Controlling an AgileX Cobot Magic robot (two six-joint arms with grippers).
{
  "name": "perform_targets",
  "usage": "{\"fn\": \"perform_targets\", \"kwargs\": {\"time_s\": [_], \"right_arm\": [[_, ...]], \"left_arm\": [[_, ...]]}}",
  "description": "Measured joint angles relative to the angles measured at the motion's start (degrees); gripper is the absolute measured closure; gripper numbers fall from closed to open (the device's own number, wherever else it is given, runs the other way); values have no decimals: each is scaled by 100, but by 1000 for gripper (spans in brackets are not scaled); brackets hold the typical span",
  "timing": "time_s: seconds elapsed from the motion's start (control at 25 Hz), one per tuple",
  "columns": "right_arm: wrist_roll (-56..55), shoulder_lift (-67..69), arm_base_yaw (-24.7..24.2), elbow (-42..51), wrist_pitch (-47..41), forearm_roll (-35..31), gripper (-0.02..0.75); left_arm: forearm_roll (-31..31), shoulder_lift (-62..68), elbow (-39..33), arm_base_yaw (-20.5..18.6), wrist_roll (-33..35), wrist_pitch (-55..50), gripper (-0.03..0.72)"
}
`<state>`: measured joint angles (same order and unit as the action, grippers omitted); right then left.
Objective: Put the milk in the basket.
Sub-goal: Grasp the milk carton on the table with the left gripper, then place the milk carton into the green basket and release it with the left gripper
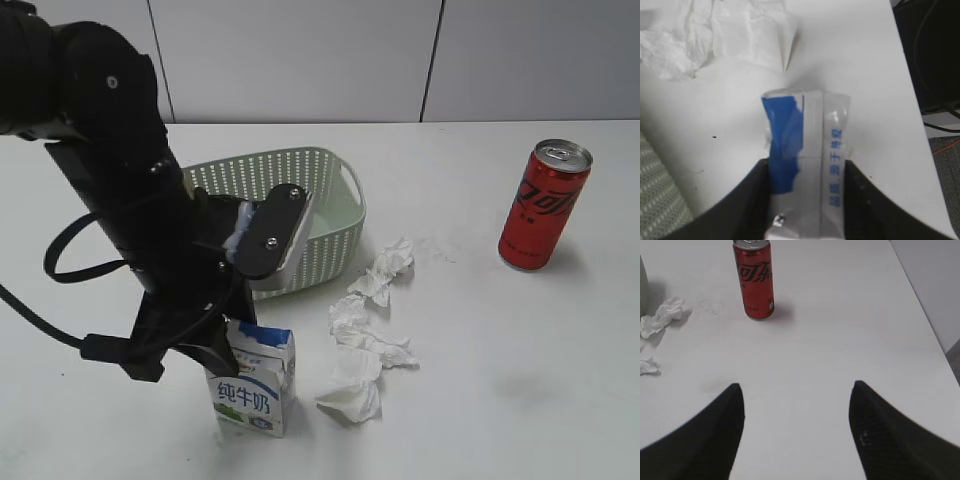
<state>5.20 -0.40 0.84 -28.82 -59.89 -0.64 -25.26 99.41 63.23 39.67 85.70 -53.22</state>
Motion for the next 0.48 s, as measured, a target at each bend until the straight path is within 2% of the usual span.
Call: {"fn": "perform_targets", "kwargs": {"time_s": [0.2,0.36,0.48], "right_arm": [[0,0,0,0,0,0,225],[0,0,0,0,0,0,225],[0,0,0,0,0,0,225]], "left_arm": [[5,-221,0,0,0,-66,385],[5,-1000,0,0,-26,24,385],[11,-1522,0,-6,-459,597,385]]}}
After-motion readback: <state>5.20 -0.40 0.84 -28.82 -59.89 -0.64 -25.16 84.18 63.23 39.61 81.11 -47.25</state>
